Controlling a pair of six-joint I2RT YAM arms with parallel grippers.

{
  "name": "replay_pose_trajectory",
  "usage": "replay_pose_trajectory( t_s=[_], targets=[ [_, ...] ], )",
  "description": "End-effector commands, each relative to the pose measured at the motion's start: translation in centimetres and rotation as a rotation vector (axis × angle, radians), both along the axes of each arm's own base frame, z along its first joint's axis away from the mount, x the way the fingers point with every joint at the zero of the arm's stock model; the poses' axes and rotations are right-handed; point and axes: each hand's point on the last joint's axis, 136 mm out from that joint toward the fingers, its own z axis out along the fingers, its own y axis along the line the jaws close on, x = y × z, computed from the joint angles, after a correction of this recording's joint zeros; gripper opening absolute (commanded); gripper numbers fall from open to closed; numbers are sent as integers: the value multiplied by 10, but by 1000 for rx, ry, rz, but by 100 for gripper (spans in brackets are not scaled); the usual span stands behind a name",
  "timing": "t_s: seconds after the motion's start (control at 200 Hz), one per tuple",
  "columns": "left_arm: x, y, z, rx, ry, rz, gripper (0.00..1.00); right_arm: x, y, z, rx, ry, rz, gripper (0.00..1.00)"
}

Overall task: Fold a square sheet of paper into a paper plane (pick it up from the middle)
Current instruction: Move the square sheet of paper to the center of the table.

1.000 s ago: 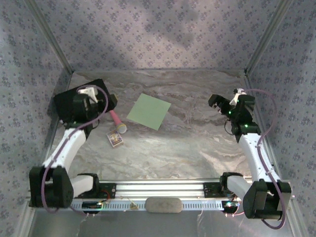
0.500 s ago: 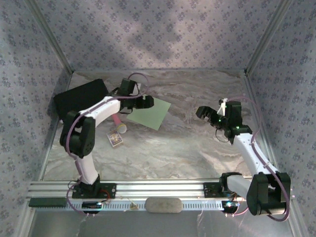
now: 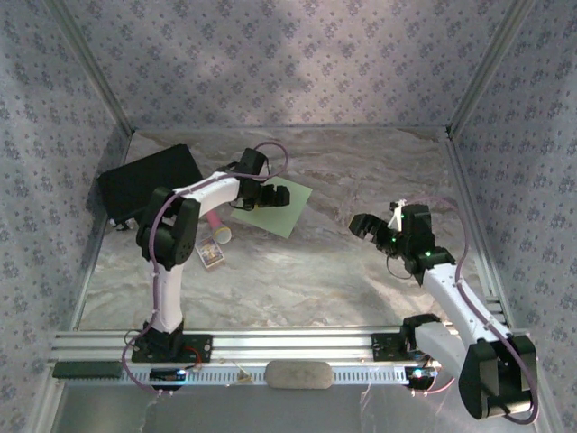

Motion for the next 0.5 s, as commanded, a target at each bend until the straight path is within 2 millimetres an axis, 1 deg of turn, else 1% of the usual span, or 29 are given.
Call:
replay_pose_trajectory(
  t_s=[0.0, 0.13, 0.2, 0.27, 0.33, 0.37, 0.41, 0.495],
  targets=[
    [-6, -7, -9, 2, 39, -13, 90, -2, -1, -1, -4, -11, -10, 99],
    [-20, -9, -26, 29, 87, 6, 89, -4, -3, -6, -12, 4, -15, 99],
    [-29, -6, -33, 50, 110, 44, 89, -5, -4, -8, -20, 9, -19, 99],
    [-40, -6, -40, 62, 130, 93, 89, -6, -12, -15, -56, 33, -53, 99],
    [-51, -12, -42, 59, 141, 105, 89, -9, -22, -25, -97, 73, -89, 99],
    [-60, -14, -45, 70, 148, 108, 90, -11, -24, -29, -100, 100, -90, 99],
    [-67, -15, -47, 79, 161, 127, 90, -13, -25, -31, -94, 123, -90, 99],
    [-84, -26, -49, 66, 177, 140, 90, -19, -29, -35, -100, 175, -100, 99]
  ],
)
